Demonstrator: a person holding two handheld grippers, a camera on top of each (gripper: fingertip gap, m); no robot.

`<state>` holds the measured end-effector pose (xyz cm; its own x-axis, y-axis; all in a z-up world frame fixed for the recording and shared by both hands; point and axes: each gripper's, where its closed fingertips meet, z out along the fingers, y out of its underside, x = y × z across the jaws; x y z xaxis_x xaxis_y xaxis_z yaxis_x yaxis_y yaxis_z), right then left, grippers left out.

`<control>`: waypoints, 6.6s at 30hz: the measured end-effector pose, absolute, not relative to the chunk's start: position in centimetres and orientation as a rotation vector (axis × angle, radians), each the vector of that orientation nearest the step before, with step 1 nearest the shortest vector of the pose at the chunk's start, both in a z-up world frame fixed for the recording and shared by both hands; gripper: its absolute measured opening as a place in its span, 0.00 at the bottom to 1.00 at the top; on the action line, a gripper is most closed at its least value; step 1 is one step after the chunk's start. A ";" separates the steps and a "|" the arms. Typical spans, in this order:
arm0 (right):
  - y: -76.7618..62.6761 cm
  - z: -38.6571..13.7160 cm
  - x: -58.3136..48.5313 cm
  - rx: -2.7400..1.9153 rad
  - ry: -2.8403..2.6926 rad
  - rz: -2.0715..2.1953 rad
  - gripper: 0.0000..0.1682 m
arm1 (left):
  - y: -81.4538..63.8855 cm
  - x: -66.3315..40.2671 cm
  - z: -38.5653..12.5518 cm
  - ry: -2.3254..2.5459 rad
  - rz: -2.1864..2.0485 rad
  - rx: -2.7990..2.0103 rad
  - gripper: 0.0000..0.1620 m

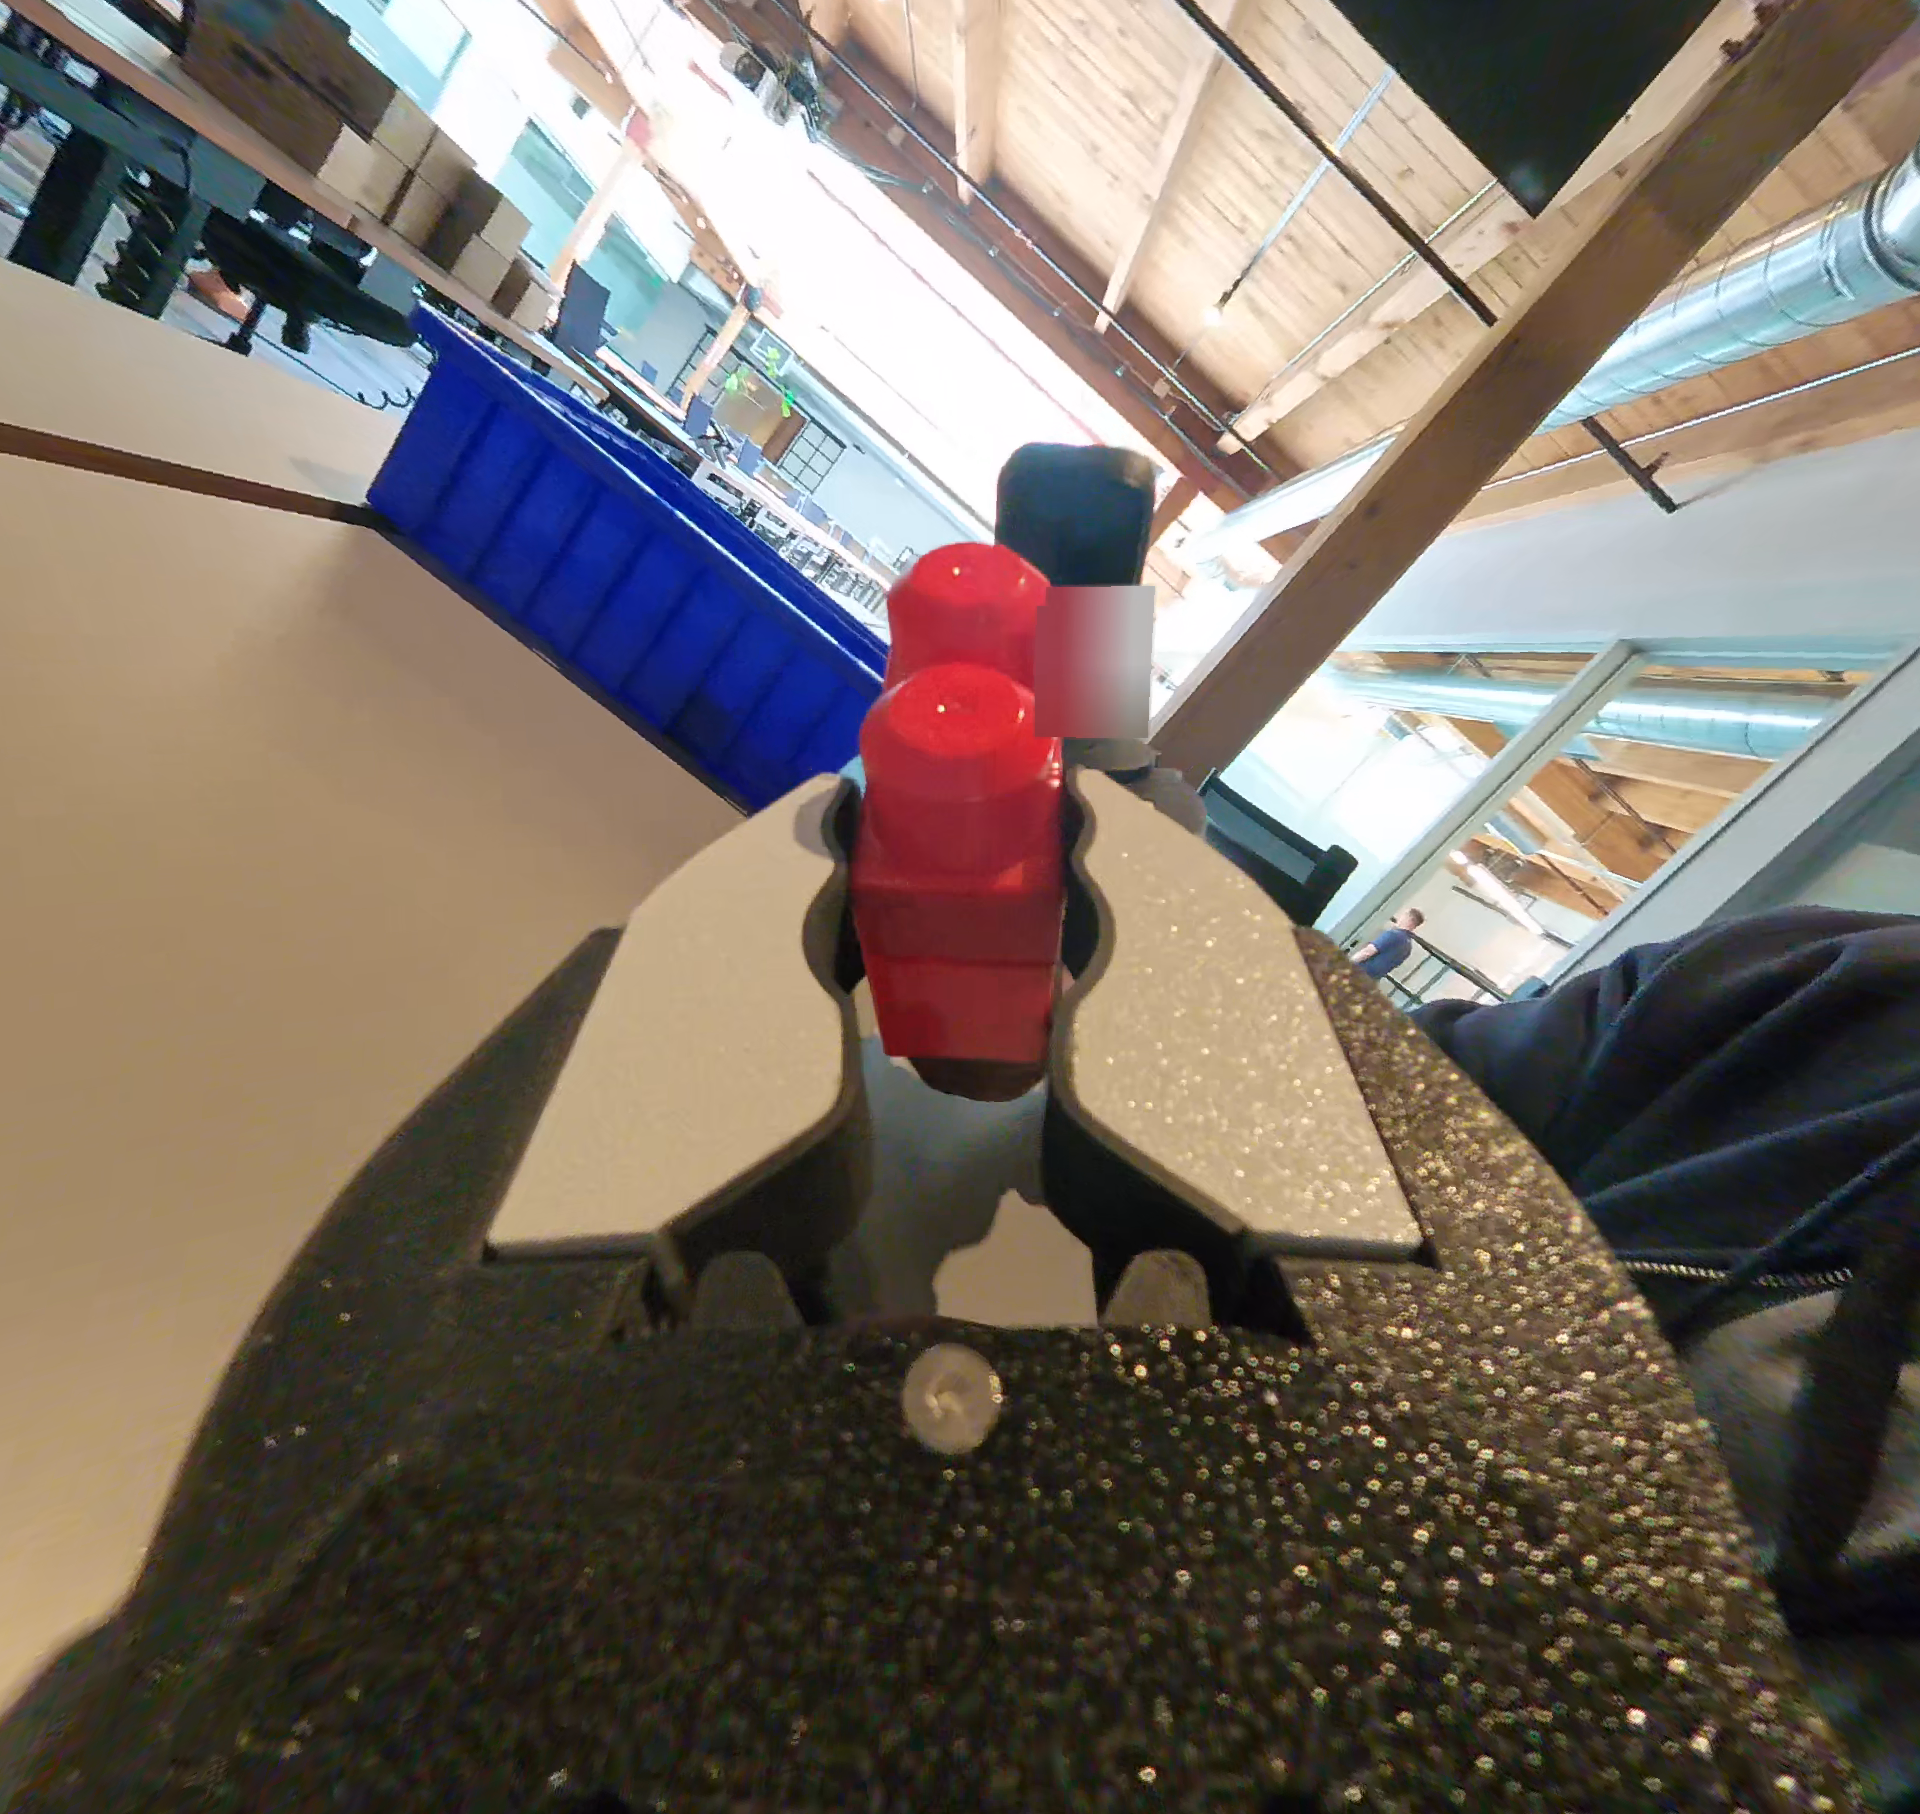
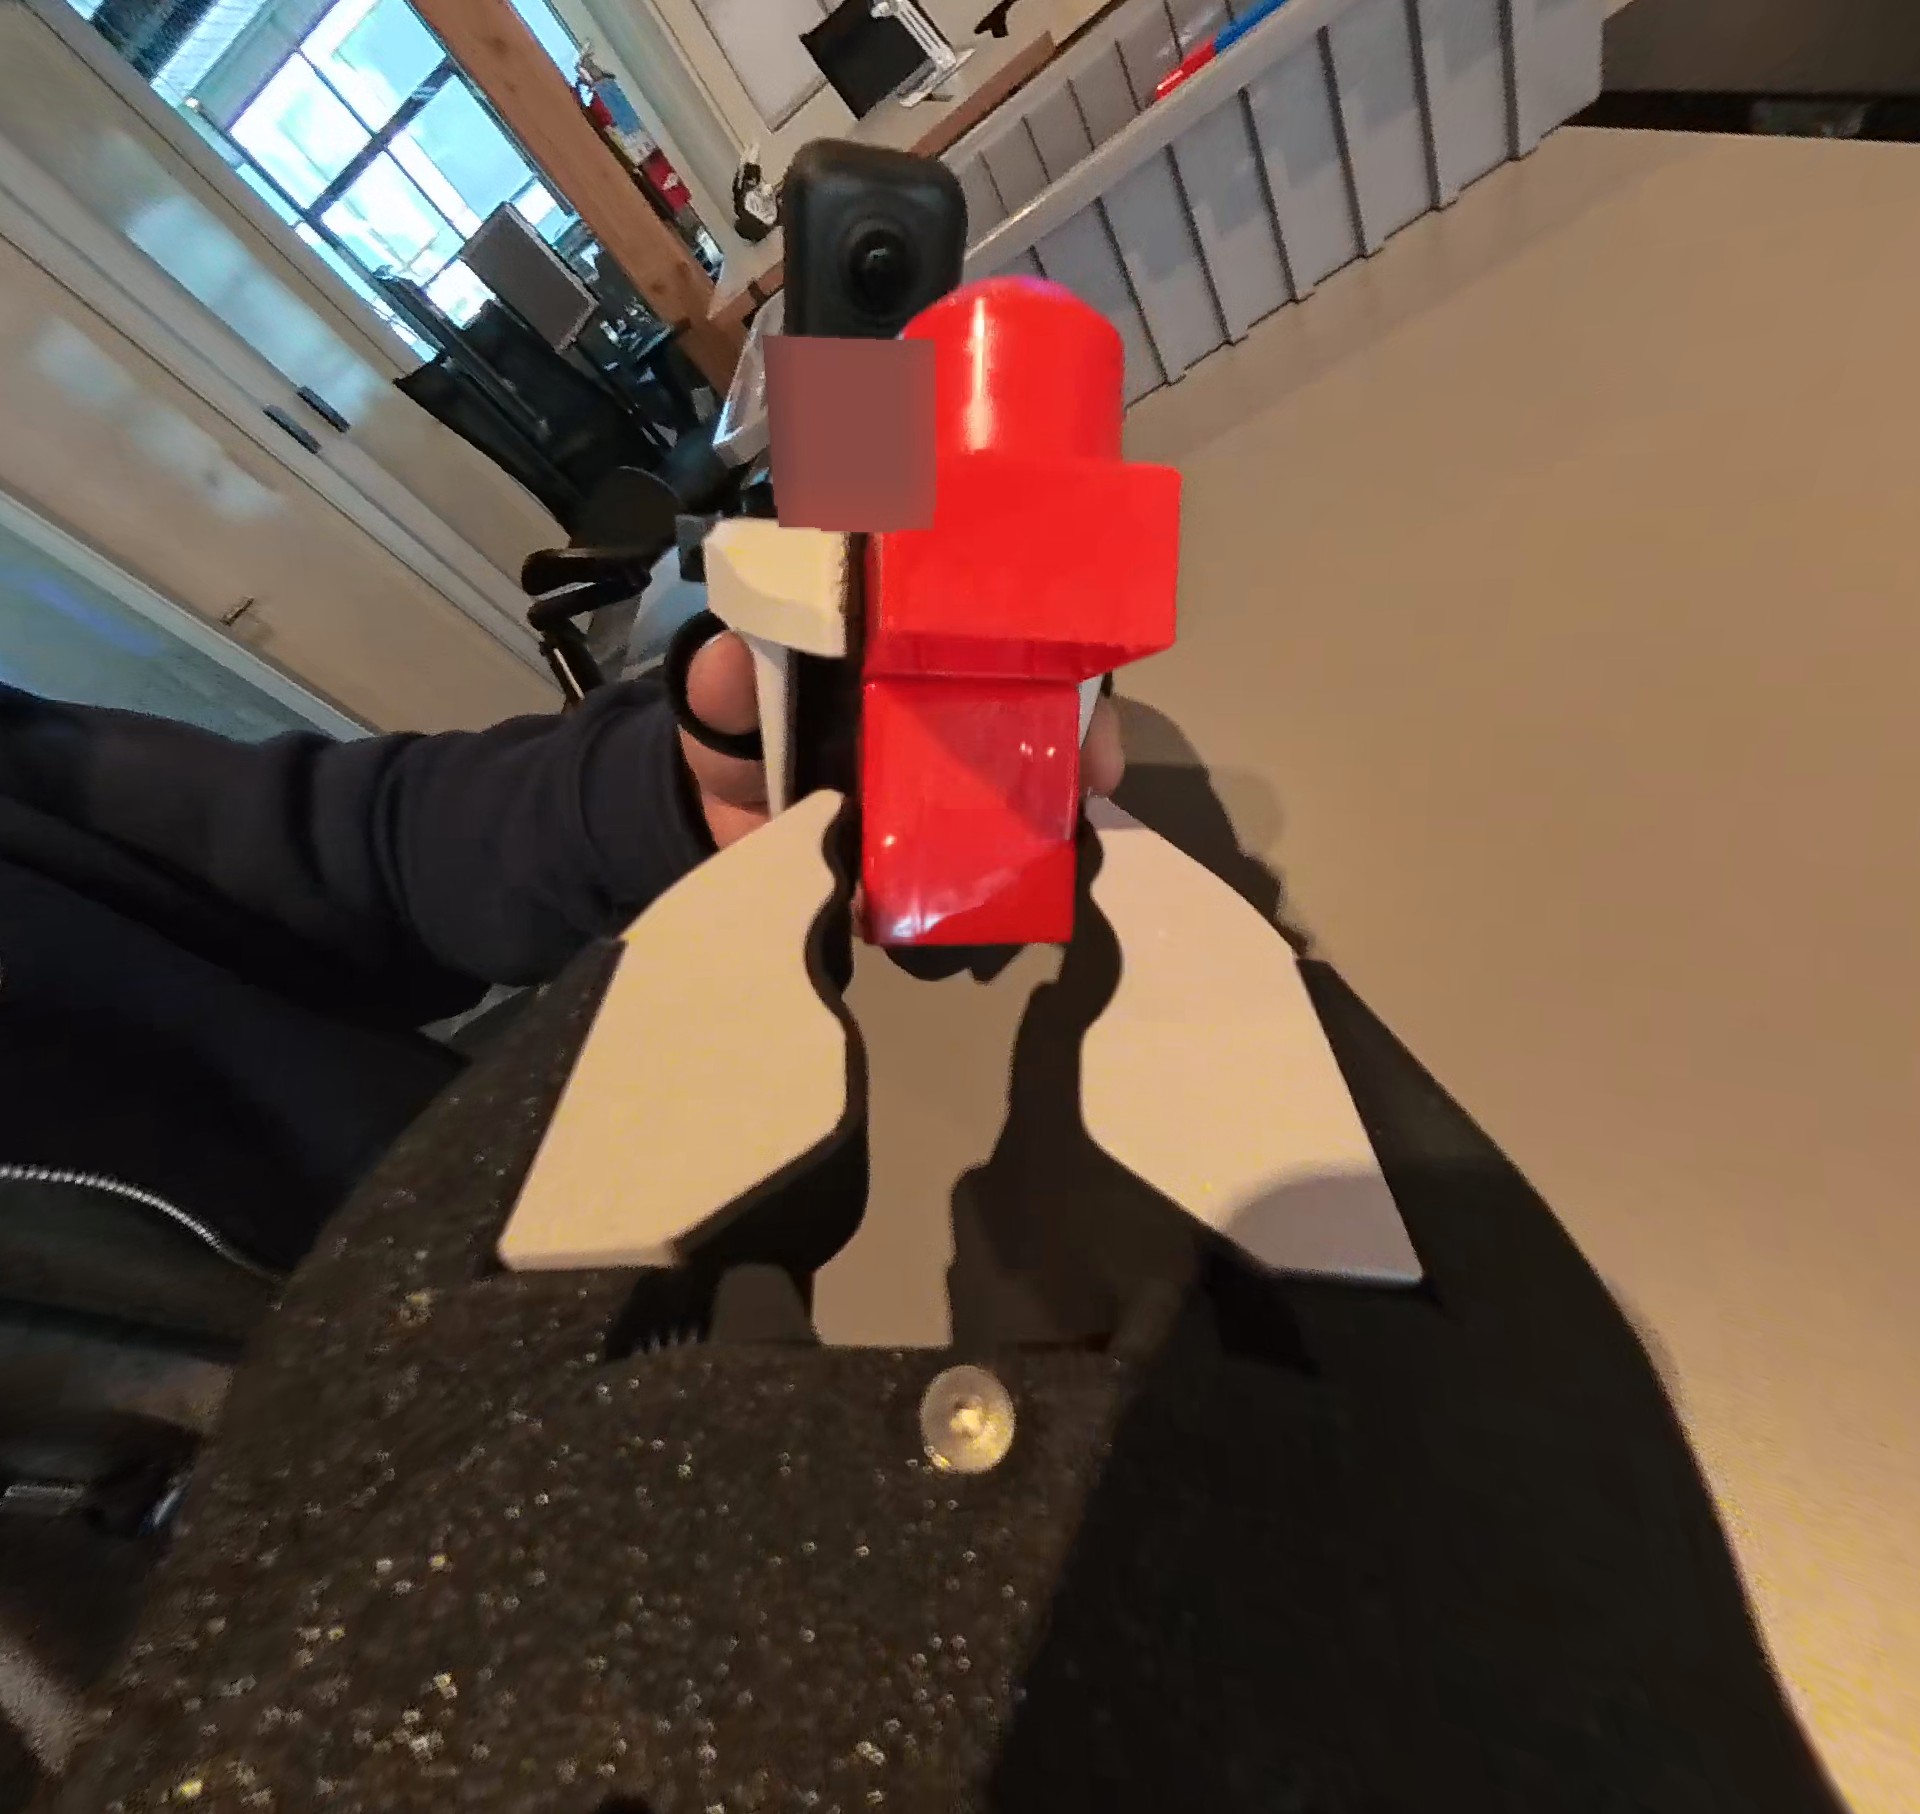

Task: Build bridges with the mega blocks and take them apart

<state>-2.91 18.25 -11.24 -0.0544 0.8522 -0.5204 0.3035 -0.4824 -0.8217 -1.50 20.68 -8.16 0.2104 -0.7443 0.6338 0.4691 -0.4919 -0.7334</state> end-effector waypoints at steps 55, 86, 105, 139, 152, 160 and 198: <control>44.7 -10.1 30.1 -2.255 -0.842 0.261 0.26 | 20.6 0.3 -11.4 0.594 -1.042 -1.668 0.22; 16.6 -9.2 5.0 -1.816 -1.548 1.147 0.22 | 16.0 4.9 -9.8 0.829 -1.195 -1.495 0.22; 39.2 -10.6 31.6 -2.322 -0.864 0.292 0.23 | 18.1 3.2 -10.3 0.698 -1.137 -1.556 0.17; 41.8 -14.7 32.5 -2.420 -1.081 -0.060 0.23 | 18.5 2.5 -10.3 0.676 -1.142 -1.566 0.14; 50.6 -15.5 34.5 -2.346 -0.979 -0.531 0.06 | 18.6 2.4 -10.3 0.675 -1.140 -1.567 0.13; 47.9 -12.0 31.9 -2.283 -0.844 -0.172 0.26 | 18.7 2.3 -10.3 0.670 -1.138 -1.566 0.13; 29.3 -18.5 -2.0 -1.999 -1.000 0.451 0.25 | 22.0 -20.8 -9.0 0.131 0.000 -1.831 0.24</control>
<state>-2.02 29.29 -18.52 0.6178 0.7850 0.0464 0.4849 -0.3339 -0.8083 -20.85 22.00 -9.00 0.9936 -0.0895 -0.0689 -0.0898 -0.2556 -0.9626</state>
